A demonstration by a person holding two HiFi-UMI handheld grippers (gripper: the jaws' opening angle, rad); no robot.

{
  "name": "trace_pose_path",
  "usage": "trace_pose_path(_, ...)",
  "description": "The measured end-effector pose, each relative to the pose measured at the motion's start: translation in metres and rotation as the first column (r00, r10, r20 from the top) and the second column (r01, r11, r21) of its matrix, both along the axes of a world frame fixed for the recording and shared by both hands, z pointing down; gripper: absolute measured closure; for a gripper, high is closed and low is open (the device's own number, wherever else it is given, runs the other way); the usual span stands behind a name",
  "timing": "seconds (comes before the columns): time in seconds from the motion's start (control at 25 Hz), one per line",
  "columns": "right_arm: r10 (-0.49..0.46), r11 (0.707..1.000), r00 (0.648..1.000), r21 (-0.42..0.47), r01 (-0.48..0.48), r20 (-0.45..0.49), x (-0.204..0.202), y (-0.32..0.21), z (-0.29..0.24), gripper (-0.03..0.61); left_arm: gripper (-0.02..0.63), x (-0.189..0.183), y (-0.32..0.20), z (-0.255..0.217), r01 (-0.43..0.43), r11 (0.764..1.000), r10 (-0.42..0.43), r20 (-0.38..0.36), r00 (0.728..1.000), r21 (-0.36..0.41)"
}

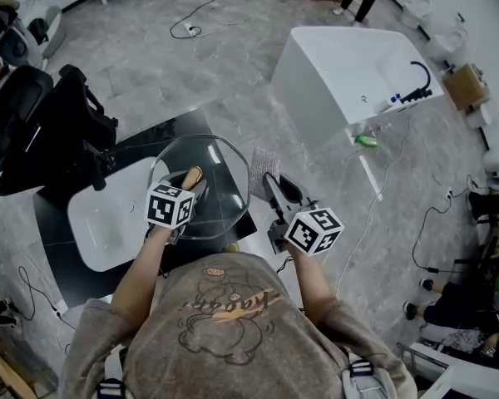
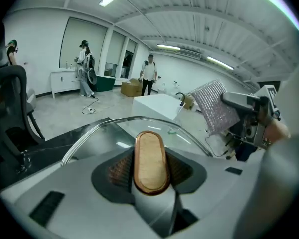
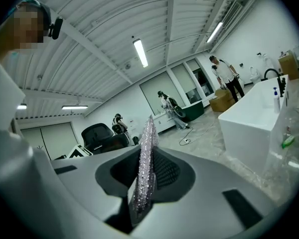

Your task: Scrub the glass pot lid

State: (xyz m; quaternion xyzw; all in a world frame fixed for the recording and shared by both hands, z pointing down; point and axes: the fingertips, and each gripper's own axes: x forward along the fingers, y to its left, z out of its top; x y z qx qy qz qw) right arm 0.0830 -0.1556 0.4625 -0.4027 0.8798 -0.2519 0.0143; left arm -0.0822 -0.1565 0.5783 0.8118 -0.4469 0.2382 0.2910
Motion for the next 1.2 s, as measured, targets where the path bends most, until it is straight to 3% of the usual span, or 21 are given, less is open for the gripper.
trace_pose_path(0.64, -0.014, 0.999, 1.0, -0.041, 0.014, 0.0, 0.003, 0.015, 0.014, 0.503, 0.434, 0.018, -0.002, 0.074, -0.066, 0.993, 0.08, 0.141, 0.987, -0.099)
trace_pose_path(1.2, -0.051, 0.996, 0.999, -0.07, 0.051, -0.007, -0.004, 0.018, 0.024, 0.503, 0.434, 0.026, -0.001, 0.089, -0.089, 0.992, 0.104, 0.19, 0.976, -0.086)
